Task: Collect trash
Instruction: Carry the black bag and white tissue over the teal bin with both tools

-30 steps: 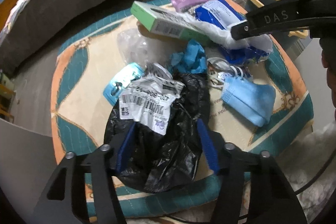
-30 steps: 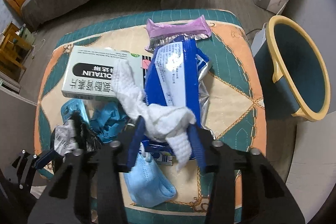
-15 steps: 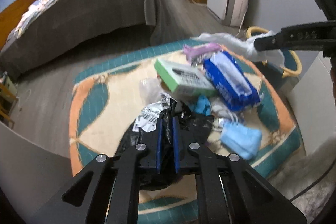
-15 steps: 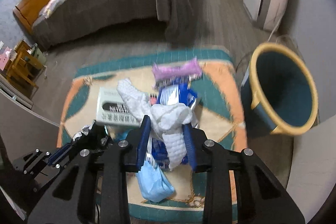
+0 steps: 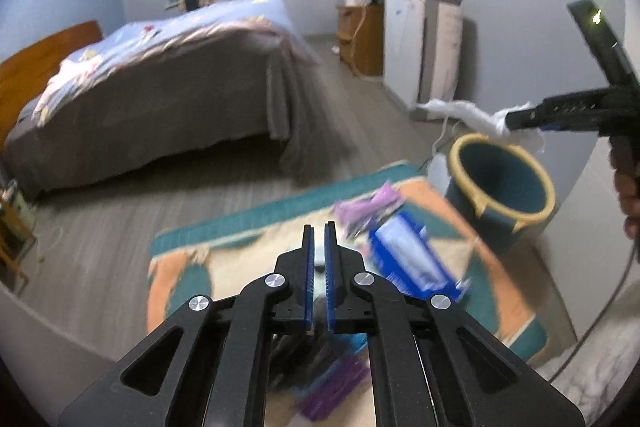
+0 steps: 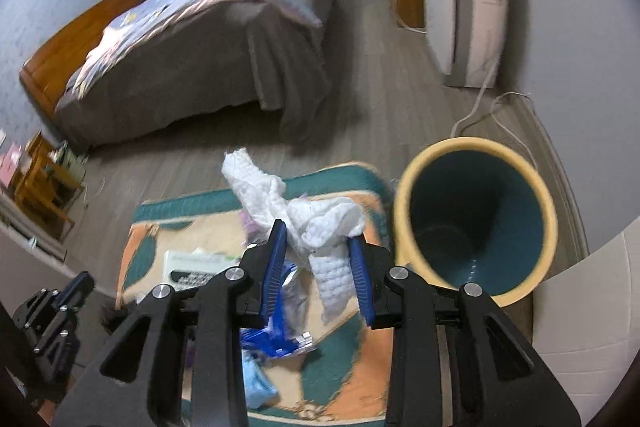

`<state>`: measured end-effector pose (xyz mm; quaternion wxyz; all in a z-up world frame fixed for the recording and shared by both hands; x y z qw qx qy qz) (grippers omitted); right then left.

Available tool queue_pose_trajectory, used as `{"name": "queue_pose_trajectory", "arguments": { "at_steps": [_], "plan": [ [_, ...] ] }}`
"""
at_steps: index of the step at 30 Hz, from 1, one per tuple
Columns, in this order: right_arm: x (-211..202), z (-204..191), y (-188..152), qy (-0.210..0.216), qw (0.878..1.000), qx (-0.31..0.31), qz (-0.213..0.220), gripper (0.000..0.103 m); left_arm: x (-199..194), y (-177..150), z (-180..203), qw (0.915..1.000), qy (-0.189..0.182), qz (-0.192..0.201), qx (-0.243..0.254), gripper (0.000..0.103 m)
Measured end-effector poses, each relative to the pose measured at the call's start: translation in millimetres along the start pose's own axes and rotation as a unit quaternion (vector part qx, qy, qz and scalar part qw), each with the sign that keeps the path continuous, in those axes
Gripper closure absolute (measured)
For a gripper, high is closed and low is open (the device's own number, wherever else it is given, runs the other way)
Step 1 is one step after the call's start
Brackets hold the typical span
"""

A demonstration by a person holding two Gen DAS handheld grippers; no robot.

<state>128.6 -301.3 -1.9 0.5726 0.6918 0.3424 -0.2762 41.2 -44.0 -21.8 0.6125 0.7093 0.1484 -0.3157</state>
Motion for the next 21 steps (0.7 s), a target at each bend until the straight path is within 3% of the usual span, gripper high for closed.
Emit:
{"name": "queue_pose_trajectory", "arguments": {
  "at_steps": [5, 10, 16, 18, 21],
  "plan": [
    [3, 42, 5, -0.022, 0.999, 0.032, 0.001, 0.072, 10, 30, 26, 0.9994, -0.030, 0.011, 0.017, 0.100],
    [26, 52, -2, -0.033, 0.999, 0.021, -0.031, 0.072, 31, 20, 15, 0.9992, -0.028, -0.029, -0.004, 0.096],
    [38, 40, -2, -0.012, 0.999, 0.012, -0.048, 0.072, 49, -23, -20, 0.9934, -0.008, -0.096, -0.061, 0.071],
    [37, 28, -1, -0.006, 0.999, -0.001, -0.045, 0.072, 49, -37, -29, 0.9922, 0.005, -0.111, -0.057, 0.054],
    [38, 15, 1, 0.006, 0.999, -0.004, -0.044, 0.072, 44, -59, -41, 0.9885, 0.016, -0.133, -0.071, 0.050]
  ]
}}
Point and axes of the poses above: each gripper's, at about its wrist camera, not at the fingertips, and x roughly the way its jaws point, z to its right, y to its top, the point moved 2 cm from there along x, roughly the way its jaws point, and after that the axes turned 2 degrees about -y, right-handed, at the moved point
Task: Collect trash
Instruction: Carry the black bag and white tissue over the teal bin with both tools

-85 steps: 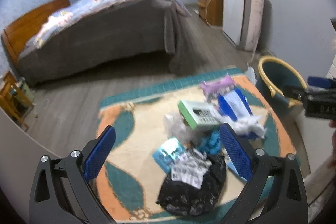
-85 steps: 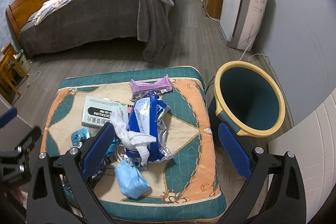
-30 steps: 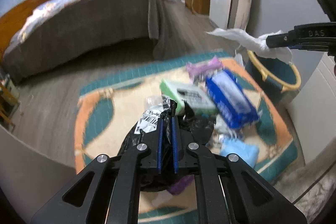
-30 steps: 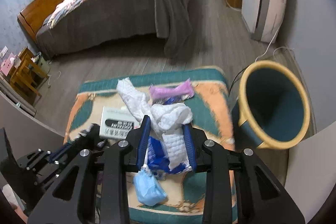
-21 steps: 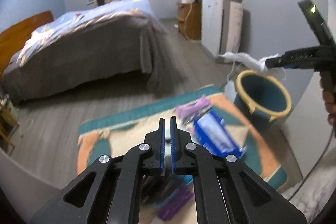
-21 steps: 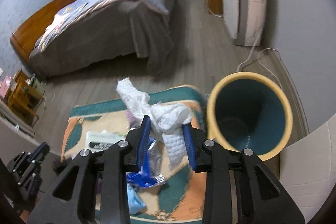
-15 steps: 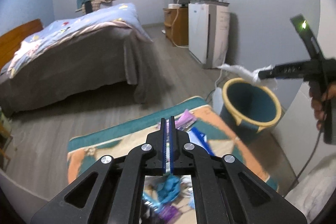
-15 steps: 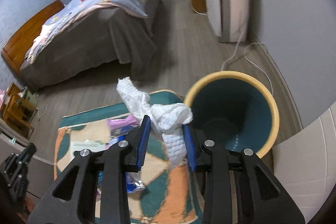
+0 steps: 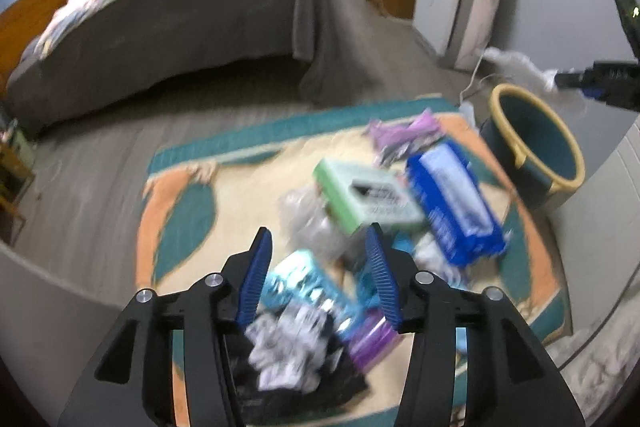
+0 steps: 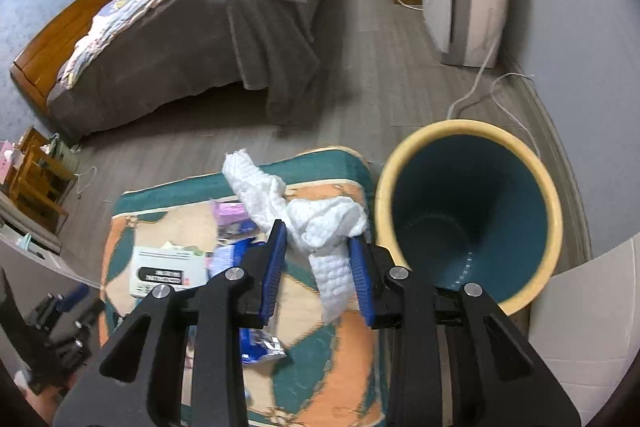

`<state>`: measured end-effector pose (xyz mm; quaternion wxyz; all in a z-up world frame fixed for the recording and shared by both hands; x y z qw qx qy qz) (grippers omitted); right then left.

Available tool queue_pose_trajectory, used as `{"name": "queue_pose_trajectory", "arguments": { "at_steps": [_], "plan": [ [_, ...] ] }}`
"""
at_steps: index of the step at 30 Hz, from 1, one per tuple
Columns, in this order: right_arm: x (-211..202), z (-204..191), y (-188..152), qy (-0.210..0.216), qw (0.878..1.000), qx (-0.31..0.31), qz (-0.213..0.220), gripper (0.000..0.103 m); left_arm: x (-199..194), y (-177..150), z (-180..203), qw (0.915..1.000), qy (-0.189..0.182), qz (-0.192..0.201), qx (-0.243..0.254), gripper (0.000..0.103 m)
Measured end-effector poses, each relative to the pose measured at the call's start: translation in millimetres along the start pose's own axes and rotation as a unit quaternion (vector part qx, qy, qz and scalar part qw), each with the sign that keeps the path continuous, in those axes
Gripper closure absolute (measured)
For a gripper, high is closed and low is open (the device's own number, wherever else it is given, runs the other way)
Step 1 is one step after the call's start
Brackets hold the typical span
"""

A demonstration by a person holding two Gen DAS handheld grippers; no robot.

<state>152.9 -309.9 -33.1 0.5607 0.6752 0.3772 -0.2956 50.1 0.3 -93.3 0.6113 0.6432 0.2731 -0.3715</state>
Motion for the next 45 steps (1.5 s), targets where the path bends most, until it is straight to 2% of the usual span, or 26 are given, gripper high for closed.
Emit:
{"name": "queue_pose_trajectory", "arguments": {
  "at_steps": [6, 12, 13, 14, 15, 16, 17, 21, 25, 29, 32, 37, 41, 45],
  "plan": [
    [1, -21, -2, 0.001, 1.000, -0.009, -0.002, 0.072, 4, -33, 1, 0.9990, 0.004, -0.033, 0.029, 0.042],
    [-1, -33, -8, -0.012, 1.000, -0.022, -0.004, 0.072, 29, -59, 6, 0.9938, 0.018, -0.093, 0.058, 0.045],
    [-1, -35, -10, -0.015, 1.000, -0.024, -0.005, 0.072, 34, -62, 6, 0.9924, 0.024, -0.102, 0.065, 0.051],
    [-1, -34, -11, -0.017, 1.000, -0.026, -0.005, 0.072, 35, -63, 7, 0.9916, 0.024, -0.107, 0.069, 0.076],
    [-2, -33, -12, -0.019, 0.999, -0.027, -0.006, 0.072, 36, -64, 7, 0.9912, 0.022, -0.109, 0.072, 0.090],
    [-3, -32, -13, -0.020, 0.999, -0.026, -0.006, 0.072, 34, -63, 7, 0.9913, 0.025, -0.105, 0.075, 0.090],
    [-6, -30, -14, -0.021, 0.999, -0.024, -0.004, 0.072, 31, -62, 8, 0.9917, 0.026, -0.098, 0.078, 0.094],
    [-20, -16, -16, -0.024, 1.000, -0.009, 0.007, 0.072, 11, -49, 7, 0.9955, 0.025, -0.060, 0.069, 0.095],
    [-39, 1, -12, -0.029, 0.999, 0.006, 0.030, 0.072, -18, -27, 5, 0.9985, 0.021, -0.005, 0.049, 0.095],
    [-55, 23, -5, -0.042, 0.998, 0.013, 0.051, 0.072, -52, -1, 19, 0.9955, 0.024, 0.067, 0.063, 0.095],
    [-54, 41, -1, -0.058, 0.997, 0.021, 0.052, 0.072, -68, 25, 32, 0.9927, 0.004, 0.102, 0.064, 0.095],
    [-41, 76, 2, -0.070, 0.995, 0.059, 0.044, 0.072, -68, 71, 73, 0.9881, -0.039, 0.123, 0.084, 0.095],
    [-27, 101, 3, -0.075, 0.992, 0.091, 0.043, 0.072, -47, 101, 111, 0.9850, -0.072, 0.117, 0.105, 0.095],
    [-4, 126, 2, -0.096, 0.987, 0.127, 0.024, 0.072, -20, 126, 151, 0.9799, -0.122, 0.102, 0.120, 0.095]
  ]
}}
Point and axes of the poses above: each gripper's, at about its wrist camera, not at the fingertips, and x roughly the way its jaws point, z to its right, y to its top, the point moved 2 cm from there along x, roughly the way its jaws point, and after that the axes turned 2 degrees about -y, right-handed, at the moved point
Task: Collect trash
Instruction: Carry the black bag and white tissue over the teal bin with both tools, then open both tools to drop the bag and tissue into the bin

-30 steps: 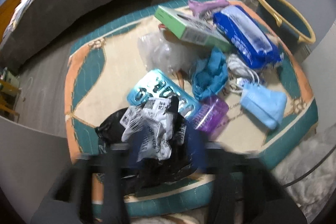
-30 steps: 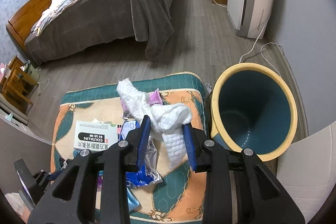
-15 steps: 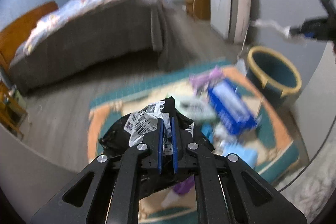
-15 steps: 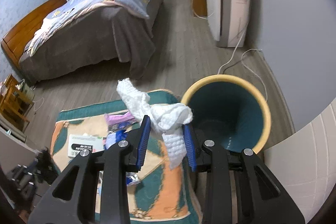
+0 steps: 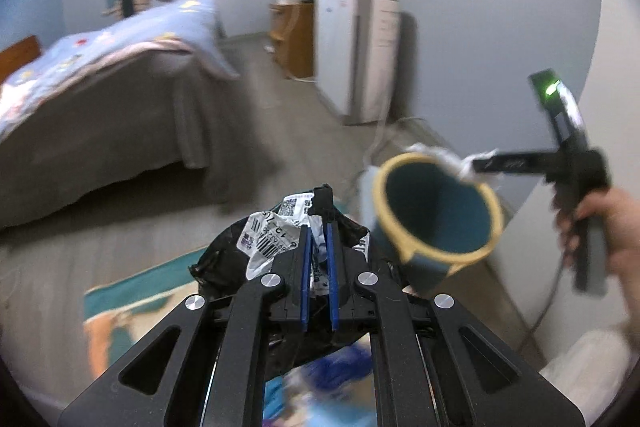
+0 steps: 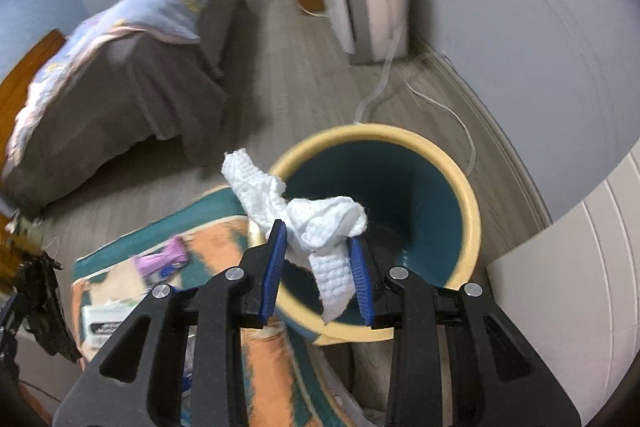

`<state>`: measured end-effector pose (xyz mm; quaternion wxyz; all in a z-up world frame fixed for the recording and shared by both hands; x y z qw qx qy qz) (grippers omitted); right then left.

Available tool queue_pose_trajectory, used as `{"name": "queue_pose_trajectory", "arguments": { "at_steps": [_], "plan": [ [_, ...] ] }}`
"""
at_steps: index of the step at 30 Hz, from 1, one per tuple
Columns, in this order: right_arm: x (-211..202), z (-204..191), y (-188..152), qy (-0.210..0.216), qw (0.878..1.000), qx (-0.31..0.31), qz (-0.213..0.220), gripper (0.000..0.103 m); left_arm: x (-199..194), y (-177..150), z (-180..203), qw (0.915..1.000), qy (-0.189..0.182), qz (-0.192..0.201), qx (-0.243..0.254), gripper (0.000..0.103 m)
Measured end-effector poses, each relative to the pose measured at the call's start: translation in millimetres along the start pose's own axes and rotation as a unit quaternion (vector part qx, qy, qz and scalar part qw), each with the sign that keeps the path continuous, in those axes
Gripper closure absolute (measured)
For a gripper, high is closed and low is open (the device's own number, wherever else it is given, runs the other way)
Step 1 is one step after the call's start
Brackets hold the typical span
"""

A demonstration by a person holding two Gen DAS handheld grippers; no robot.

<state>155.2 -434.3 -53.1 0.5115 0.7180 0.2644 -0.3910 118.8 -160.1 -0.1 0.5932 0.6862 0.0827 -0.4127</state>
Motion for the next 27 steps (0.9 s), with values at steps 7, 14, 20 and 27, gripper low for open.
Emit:
{"name": "queue_pose_trajectory", "arguments": {
  "at_steps": [7, 14, 20, 27],
  "plan": [
    [39, 37, 2, -0.040, 0.997, 0.054, -0.029, 0.072, 81, 32, 53, 0.9965, -0.074, -0.035, 0.015, 0.095],
    [56, 56, 5, -0.054, 0.994, 0.083, -0.041, 0.071, 137, 45, 95, 0.9920, -0.111, -0.046, 0.038, 0.095],
    [59, 63, 8, -0.047, 0.993, 0.097, -0.040, 0.064, 162, 54, 113, 0.9898, -0.130, -0.041, 0.041, 0.091],
    [58, 67, 8, -0.057, 0.992, 0.102, -0.038, 0.038, 169, 56, 111, 0.9913, -0.123, -0.039, 0.028, 0.057]
  ]
}}
Point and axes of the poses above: each gripper's, at about its wrist camera, not at the fingertips, and x roughly the way its jaws point, z to its right, y to its top, the point moved 2 cm from there along x, roughly the way its jaws point, and after that the axes turned 2 degrees about -y, right-handed, at the moved point
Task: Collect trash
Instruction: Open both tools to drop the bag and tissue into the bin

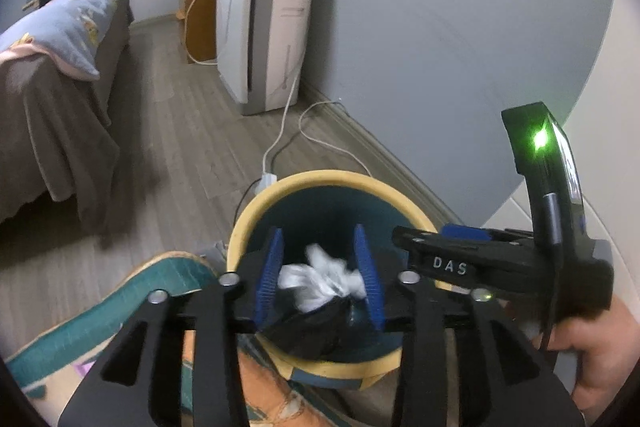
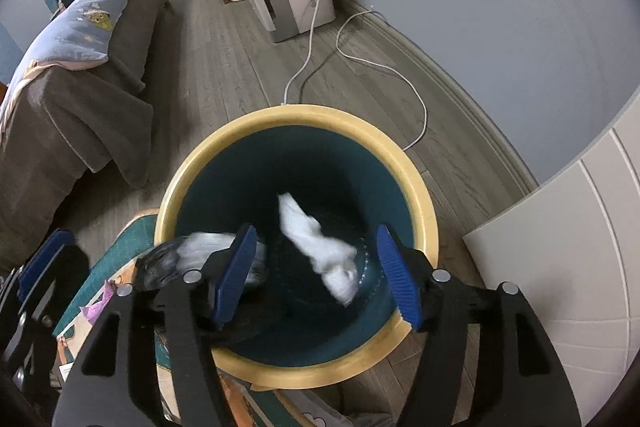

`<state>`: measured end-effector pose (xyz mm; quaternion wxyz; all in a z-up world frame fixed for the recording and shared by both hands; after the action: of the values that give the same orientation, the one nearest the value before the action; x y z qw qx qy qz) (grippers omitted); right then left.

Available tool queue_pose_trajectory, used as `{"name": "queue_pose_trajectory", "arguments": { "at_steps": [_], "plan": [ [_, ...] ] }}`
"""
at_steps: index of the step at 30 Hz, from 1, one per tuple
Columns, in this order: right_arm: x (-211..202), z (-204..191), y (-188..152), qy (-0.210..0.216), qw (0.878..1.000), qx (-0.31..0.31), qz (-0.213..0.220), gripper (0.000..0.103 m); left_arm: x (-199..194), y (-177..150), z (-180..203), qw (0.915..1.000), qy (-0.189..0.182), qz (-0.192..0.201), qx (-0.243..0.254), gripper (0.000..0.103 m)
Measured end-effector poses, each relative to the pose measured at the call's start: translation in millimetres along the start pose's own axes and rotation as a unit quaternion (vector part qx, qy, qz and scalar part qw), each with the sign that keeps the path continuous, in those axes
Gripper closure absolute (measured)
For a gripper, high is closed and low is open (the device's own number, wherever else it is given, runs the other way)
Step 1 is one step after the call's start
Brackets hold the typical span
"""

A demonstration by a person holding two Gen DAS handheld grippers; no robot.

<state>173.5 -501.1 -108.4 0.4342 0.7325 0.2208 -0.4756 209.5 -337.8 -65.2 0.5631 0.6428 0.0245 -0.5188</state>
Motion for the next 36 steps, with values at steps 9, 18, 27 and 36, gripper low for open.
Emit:
{"name": "queue_pose_trajectory", "arguments": {
  "at_steps": [9, 18, 27, 36],
  "plan": [
    [-10, -13, 0, 0.001, 1.000, -0.015, 0.014, 0.006, -35, -6, -32, 0.9971, 0.068, 0.027, -0.021, 0.008],
    [-34, -54, -4, -0.019, 0.997, -0.067, 0.044, 0.006, -117, -41, -97, 0.9843, 0.156, 0.036, -0.074, 0.006],
    [-69, -117, -28, -0.012, 0.988, -0.139, 0.071, 0.006, -211, -109, -143, 0.9652, 0.243, 0.027, -0.091, 0.005],
    [-112, -188, -85, 0.054, 0.964, -0.238, 0.101, 0.006, -272, -172, -162, 0.9490, 0.285, 0.025, -0.133, 0.005]
  ]
}}
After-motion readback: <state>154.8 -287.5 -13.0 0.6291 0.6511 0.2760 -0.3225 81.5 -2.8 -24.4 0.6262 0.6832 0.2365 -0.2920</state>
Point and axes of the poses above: each gripper's, at about its wrist camera, not at the fingertips, and x roughly the way its jaws point, z to its right, y to its top, the point moved 2 cm from there along x, roughly the way its jaws point, and after that the axes turned 2 degrees about -y, right-handed, at the moved point
